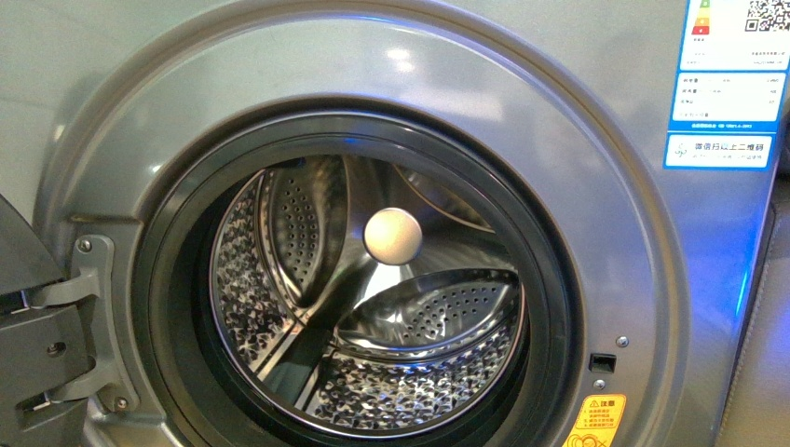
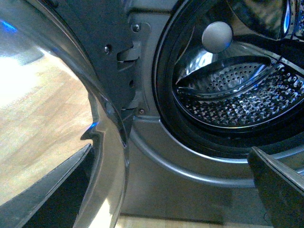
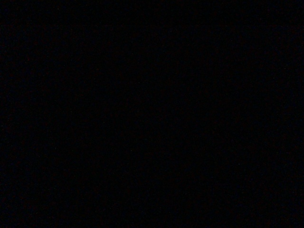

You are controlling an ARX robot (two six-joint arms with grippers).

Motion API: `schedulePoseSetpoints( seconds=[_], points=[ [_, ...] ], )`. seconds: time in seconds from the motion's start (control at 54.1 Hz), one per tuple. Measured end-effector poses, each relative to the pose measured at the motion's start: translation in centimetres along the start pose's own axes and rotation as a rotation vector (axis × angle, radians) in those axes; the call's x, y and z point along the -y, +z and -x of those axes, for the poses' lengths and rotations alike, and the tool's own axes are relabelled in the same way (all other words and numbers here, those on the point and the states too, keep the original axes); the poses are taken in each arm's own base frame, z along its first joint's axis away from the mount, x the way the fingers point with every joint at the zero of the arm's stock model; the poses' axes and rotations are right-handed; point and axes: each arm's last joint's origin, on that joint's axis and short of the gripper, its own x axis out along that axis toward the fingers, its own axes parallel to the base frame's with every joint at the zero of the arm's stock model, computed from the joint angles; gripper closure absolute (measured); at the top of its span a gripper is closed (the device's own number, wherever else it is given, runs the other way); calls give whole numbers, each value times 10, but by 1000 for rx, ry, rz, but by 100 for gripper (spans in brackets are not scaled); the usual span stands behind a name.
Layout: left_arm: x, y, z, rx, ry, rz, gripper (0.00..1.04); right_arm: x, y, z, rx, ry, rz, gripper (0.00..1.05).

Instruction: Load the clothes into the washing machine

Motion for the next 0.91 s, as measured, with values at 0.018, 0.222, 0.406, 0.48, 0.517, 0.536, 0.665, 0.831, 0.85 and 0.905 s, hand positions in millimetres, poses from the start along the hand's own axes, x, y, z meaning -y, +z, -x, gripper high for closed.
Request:
schedulePoseSetpoints(
  seconds=[0.018,0.222,0.406,0.48,0.517,0.536,0.665,0.831,0.85,0.905],
  points=[
    [0,0,0,0,0,0,7,0,0,0,1,0,-1,51],
    [0,0,0,0,0,0,7,-6,4,15,25,20,-37,77],
    [0,0,0,0,0,0,7,-14,13,41,64,72,-75,90],
    [0,0,0,0,0,0,7,-19,26,63,116,103,-80,91],
    [0,0,0,0,0,0,7,-21,30,71,139,112,-76,91],
    [0,0,0,0,0,0,7,-21,34,77,157,114,-70,91],
    [0,0,0,0,0,0,7,-30,50,115,270,138,-25,91],
    [0,0,0,0,0,0,7,-49,57,170,397,189,43,91],
    [0,0,0,0,0,0,7,-50,57,174,405,191,47,91],
    [0,0,0,0,0,0,7,-55,60,189,448,202,72,91]
  ],
)
